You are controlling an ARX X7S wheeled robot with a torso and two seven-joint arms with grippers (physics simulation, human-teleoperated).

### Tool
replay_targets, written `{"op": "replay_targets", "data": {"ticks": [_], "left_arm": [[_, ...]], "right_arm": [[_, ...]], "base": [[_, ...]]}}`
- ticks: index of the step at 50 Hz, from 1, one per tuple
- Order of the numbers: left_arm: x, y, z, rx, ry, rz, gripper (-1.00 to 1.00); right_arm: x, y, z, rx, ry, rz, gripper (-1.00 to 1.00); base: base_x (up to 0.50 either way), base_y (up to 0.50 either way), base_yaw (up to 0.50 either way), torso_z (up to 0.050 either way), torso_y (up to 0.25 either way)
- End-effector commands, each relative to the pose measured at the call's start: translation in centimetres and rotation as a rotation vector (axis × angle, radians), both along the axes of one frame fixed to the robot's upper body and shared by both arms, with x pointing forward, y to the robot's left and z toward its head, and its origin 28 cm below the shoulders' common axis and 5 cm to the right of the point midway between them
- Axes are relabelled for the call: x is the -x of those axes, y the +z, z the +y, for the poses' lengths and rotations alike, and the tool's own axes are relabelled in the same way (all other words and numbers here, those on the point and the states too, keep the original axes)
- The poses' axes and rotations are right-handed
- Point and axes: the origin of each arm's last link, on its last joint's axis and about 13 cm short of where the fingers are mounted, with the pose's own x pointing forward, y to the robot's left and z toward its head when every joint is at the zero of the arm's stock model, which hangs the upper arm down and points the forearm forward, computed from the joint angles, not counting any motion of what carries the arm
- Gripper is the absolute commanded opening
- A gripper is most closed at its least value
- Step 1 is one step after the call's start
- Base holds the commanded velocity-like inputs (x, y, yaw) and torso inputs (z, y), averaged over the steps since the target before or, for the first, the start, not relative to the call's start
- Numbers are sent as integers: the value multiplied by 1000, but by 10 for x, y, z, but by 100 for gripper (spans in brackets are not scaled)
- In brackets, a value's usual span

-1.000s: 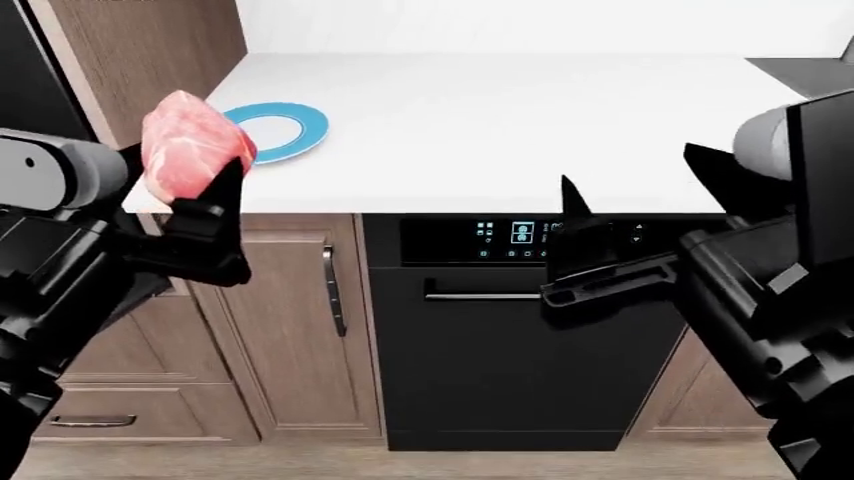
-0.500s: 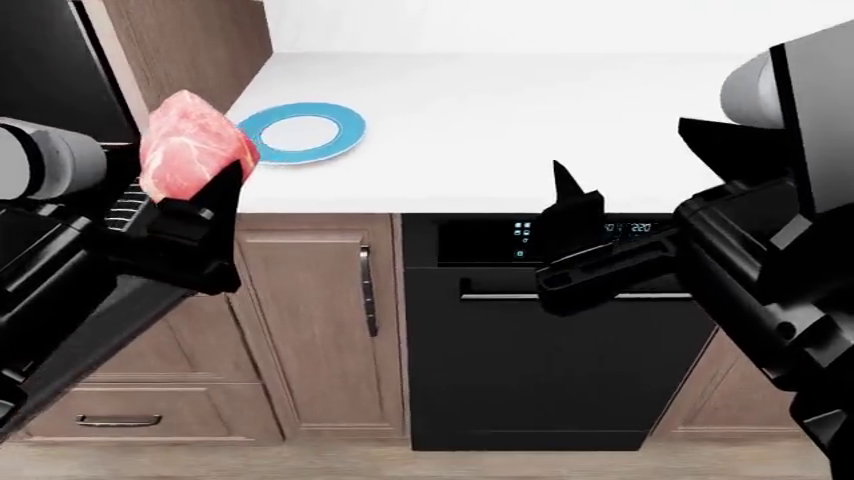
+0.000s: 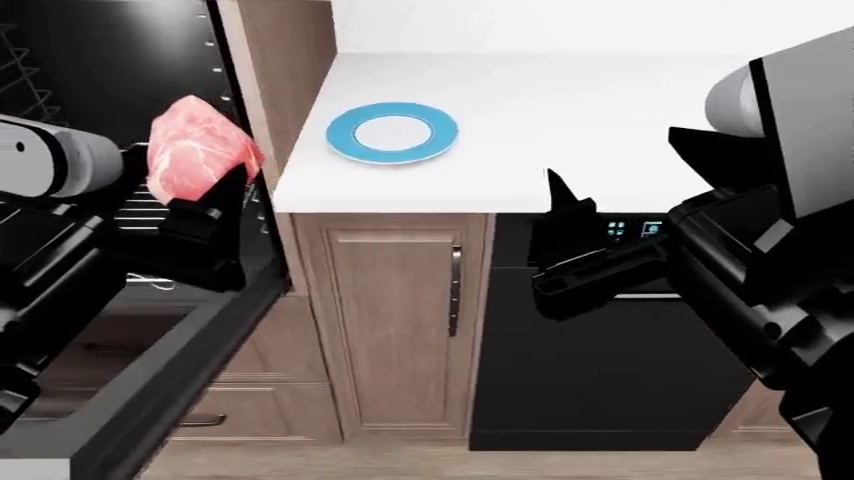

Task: Place the steak on the rack of the oven.

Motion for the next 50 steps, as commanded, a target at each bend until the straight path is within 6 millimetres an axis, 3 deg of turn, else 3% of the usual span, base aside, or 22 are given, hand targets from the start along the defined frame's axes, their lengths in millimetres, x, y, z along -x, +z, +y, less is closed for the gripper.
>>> {"op": "replay_targets", "data": {"ticks": [1,50], "left_arm": [[-3,1,0,8,13,-4,-100],[-11,-3,-5,7,-2,5,-100]], "right_arm": [[-2,-1,-1,-4,1,0,100],[-7,-11,-4,-21,5,14,100]], "base": [[0,500,0,0,0],[0,500,0,0,0]]}}
